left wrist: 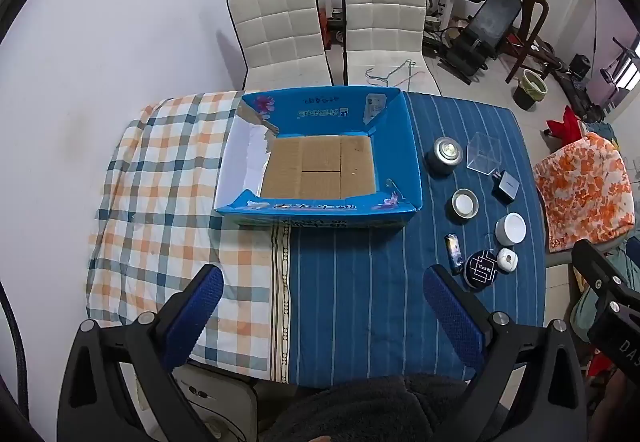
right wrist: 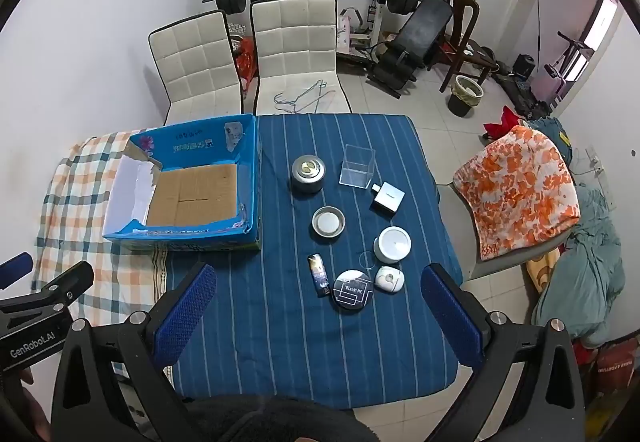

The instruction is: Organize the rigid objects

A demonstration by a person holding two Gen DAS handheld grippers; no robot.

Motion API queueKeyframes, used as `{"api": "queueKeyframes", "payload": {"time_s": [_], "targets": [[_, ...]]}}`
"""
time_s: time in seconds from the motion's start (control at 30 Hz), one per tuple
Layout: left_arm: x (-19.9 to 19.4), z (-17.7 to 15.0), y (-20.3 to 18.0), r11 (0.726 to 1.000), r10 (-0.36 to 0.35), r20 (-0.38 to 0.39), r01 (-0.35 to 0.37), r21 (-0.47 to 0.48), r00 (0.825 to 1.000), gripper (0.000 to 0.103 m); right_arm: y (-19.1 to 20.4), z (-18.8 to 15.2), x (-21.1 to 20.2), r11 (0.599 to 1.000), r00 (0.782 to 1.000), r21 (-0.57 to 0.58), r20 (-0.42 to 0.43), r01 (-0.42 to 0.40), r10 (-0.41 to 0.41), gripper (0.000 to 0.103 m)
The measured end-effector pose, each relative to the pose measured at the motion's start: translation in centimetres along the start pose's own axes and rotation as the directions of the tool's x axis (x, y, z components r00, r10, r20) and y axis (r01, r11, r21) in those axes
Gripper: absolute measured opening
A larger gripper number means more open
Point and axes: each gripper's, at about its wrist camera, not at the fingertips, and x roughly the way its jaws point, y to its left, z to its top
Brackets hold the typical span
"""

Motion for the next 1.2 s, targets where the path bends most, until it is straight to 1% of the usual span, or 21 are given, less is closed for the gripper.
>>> {"api": "queueKeyframes", "payload": {"time_s": [0.1,0.37,0.57,1.13,1.2], "targets": [[0.03,0.02,0.01,1.0,-0.011,-0.01,0.011,-0.001,1.0,0.103,-0.02,0.01,-0.05,1.0,1.0,0.0,-0.006,0.001,-0.001,0.103],[-0.04,-0.07,-0.02,1.0,-0.007,0.005,0.007,-0.004,1.0,0.103,-0.04,0.03,-0.23,1.0,1.0,0.002,-0.001,-0.001,0.001,0.103],[-0.65,0.46,-0.27,1.0,-0.008,0.007,0.008,-0.006,1.0,0.103,0.02,0.06,-0.3,1.0,1.0,0.003,0.002,-0.001,0.001,0.103],[-0.6,0.19,-0.26,1.0,-0.014,0.014,0.014,-0.002,1.0,0.103,0.33,0.2,-0.31,1.0,1.0,0.009,-0.007,0.007,-0.007,0.103],[-0.56,0.83,-0.17,1.0,-0.014,0.011,0.014,0.002,1.0,0.103,0.48,0.53,0.09,1.0,1.0,0.009,-0.015,0.006,-0.006,0.103]]}}
